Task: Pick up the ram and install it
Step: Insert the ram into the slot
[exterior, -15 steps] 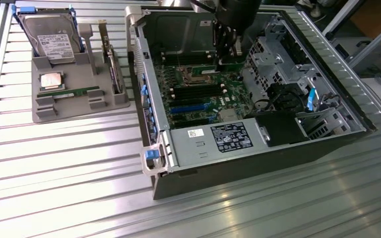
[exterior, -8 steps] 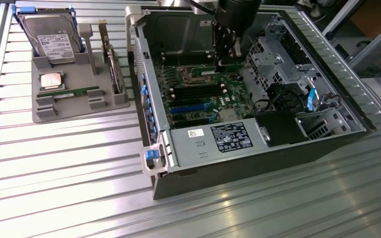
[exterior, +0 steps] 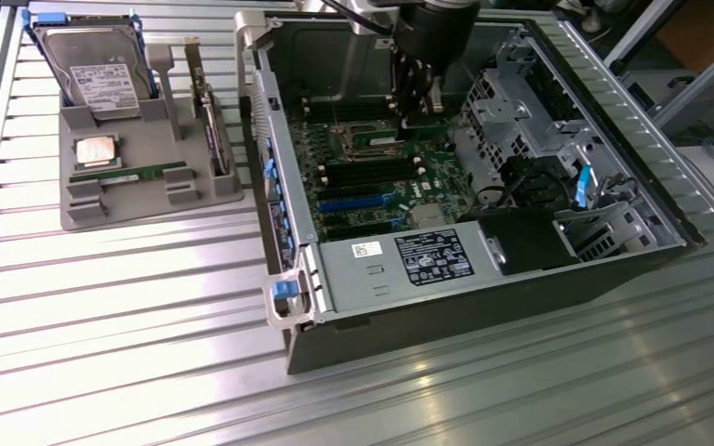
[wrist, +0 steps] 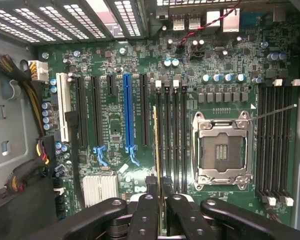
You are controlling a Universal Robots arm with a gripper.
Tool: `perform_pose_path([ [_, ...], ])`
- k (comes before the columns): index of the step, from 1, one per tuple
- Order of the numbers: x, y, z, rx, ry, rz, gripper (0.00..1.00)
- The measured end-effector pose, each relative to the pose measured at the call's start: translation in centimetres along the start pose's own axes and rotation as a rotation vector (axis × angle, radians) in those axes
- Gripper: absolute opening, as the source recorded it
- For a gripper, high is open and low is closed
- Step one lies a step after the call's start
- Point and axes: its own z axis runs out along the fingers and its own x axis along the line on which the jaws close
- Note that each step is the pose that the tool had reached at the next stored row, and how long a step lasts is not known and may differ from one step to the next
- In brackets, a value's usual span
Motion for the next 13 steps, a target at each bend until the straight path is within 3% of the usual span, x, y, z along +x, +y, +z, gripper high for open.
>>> perform_pose_path([
  [13,0.0,0.51,1.80,0.0000,0.0008,0.000,0.13],
])
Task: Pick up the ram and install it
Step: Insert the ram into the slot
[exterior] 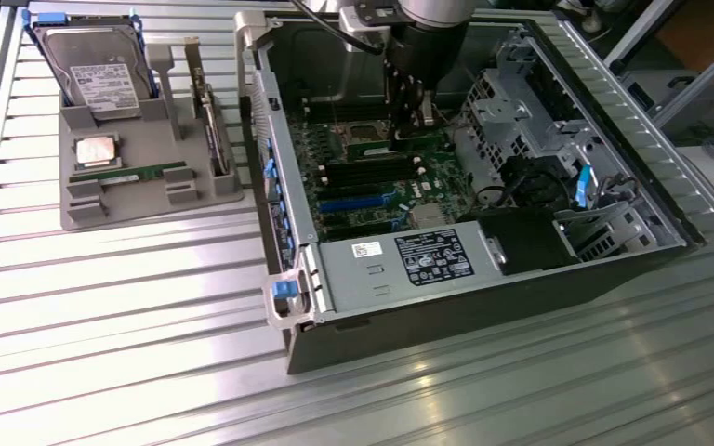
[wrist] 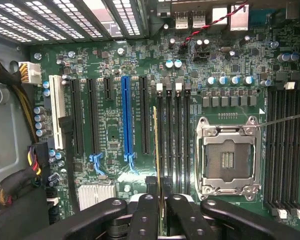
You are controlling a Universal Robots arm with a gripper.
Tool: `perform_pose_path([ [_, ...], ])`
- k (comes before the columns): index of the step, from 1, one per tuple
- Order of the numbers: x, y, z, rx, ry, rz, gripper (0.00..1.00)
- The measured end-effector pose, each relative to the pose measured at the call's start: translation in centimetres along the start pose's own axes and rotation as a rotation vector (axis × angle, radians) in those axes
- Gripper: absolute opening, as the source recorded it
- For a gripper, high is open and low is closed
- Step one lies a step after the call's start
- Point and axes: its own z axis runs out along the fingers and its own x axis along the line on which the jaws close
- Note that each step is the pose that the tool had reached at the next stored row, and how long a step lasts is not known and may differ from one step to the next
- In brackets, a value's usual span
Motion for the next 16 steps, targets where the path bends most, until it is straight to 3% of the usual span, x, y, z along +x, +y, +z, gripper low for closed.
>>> perform_pose_path([
  [16,-0.1,0.58,1.18,-0.0010,0.0022,0.015,0.13],
])
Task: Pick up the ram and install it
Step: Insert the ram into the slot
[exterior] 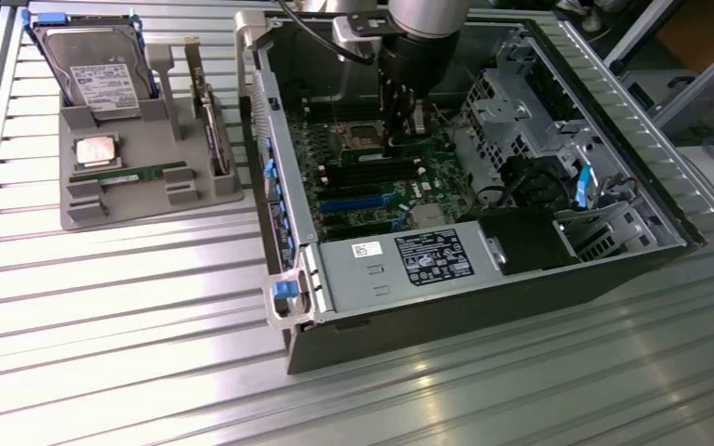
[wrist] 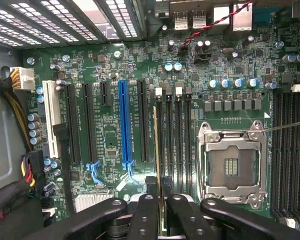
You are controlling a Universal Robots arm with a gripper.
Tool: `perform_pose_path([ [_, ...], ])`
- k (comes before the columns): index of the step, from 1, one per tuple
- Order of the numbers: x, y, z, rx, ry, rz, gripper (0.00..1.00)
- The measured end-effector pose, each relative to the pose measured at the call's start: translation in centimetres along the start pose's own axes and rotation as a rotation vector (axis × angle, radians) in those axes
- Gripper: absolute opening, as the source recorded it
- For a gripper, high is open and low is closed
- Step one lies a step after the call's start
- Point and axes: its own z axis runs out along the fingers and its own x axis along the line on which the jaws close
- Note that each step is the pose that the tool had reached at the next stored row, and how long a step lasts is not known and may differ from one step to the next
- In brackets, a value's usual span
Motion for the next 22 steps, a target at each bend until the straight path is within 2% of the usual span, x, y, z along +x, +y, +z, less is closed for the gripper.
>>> perform_pose_path([
  [6,0.0,0.19,0.34,-0.0001,0.0016,0.002,0.13],
  [18,-0.4,0.47,1.03,-0.0016,0.0143,0.030,0.13],
  [22,-0.7,0.49,1.25,-0.0014,0.0166,0.030,0.13],
])
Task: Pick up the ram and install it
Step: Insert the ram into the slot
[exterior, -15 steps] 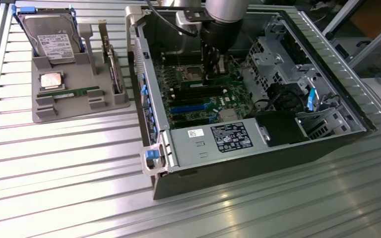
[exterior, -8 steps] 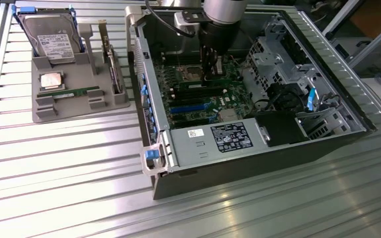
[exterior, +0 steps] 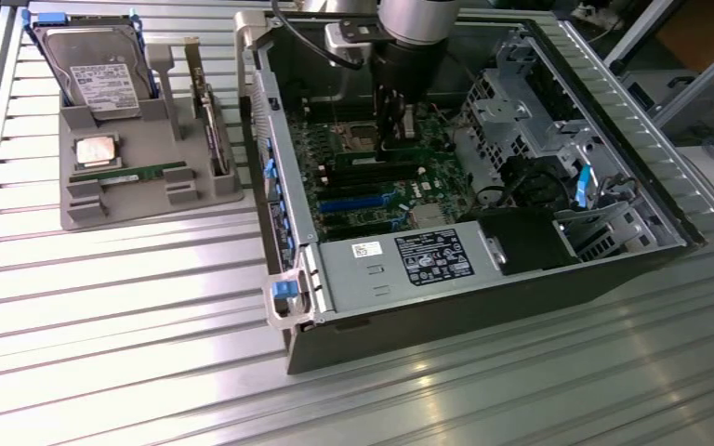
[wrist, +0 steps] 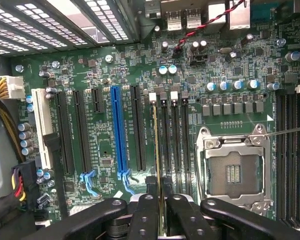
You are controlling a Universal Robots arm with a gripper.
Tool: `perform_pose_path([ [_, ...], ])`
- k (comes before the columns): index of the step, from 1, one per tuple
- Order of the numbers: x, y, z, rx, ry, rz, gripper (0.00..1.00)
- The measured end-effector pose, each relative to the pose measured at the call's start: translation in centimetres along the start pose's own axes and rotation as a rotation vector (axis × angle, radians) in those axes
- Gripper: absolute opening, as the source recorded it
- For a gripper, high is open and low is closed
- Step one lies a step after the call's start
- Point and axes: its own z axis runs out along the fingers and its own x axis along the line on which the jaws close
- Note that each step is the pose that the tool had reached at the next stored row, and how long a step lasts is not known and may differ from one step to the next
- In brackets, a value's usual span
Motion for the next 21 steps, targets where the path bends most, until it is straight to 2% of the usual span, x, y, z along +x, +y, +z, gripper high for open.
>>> perform_pose_path([
  [8,-0.03,0.01,0.29,0.0000,-0.0002,0.000,0.13],
  [12,-0.03,0.02,0.30,-0.0005,-0.0056,0.000,0.13],
  [14,-0.01,0.01,0.30,-0.0009,-0.0116,0.000,0.13],
  [15,0.01,0.01,0.31,-0.0013,-0.0179,0.001,0.13],
  [16,0.05,0.01,0.31,-0.0023,-0.0277,0.001,0.13],
  [17,0.08,0.01,0.31,-0.0027,-0.0335,0.001,0.13],
  [18,0.11,0.00,0.32,-0.0030,-0.0371,0.001,0.13],
  [19,0.12,0.00,0.32,-0.0031,-0.0377,0.002,0.13],
  [20,0.23,-0.01,0.32,-0.0035,-0.0420,0.002,0.13],
  [21,0.41,-0.02,0.35,-0.0039,-0.0498,0.002,0.13],
])
